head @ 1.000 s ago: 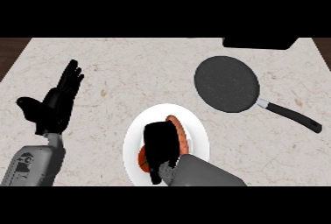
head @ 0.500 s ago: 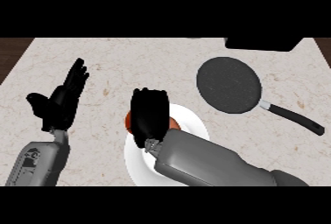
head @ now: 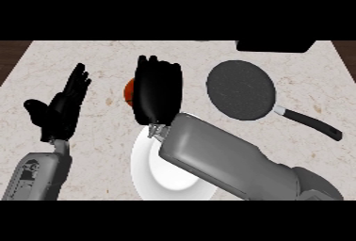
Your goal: Pick the tomato from the plate and place it in the pan
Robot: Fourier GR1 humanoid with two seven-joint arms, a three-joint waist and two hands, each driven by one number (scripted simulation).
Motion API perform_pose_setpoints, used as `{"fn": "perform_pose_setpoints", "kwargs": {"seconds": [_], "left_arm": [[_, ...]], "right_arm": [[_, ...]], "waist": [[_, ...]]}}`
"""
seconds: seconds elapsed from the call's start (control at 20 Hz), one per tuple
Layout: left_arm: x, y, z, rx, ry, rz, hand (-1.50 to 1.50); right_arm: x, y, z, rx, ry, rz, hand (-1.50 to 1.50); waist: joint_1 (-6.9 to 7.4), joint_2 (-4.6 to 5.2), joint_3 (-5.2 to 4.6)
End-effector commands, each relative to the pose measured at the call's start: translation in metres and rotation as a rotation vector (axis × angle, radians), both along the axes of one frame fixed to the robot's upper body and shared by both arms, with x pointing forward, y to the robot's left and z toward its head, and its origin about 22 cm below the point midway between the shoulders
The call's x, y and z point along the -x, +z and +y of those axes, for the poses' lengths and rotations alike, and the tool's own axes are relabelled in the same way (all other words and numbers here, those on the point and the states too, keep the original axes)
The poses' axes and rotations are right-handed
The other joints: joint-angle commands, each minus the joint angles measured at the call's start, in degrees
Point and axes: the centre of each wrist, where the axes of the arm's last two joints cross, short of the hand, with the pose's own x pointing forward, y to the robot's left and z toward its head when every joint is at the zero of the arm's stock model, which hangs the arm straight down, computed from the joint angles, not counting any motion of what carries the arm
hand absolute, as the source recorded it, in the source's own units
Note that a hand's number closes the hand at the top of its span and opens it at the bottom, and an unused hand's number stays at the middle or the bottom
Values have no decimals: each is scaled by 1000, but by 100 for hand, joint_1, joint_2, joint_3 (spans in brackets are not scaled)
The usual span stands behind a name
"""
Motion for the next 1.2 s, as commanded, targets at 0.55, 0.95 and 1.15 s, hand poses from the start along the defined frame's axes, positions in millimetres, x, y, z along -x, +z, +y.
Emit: {"fn": "perform_pose_setpoints", "kwargs": {"seconds": [0.55,0.95,1.15], "left_arm": [[13,-5,21,7,32,2,0],[0,1,27,15,20,-2,0],[5,8,6,7,5,-7,0]], "right_arm": [[-77,-25,-129,-273,-349,-121,150],[-112,-73,-231,-97,-462,-131,150],[-119,-102,-265,-127,-491,-118,150]], "waist": [[-202,25,7],[-146,64,7],[-59,76,12]]}}
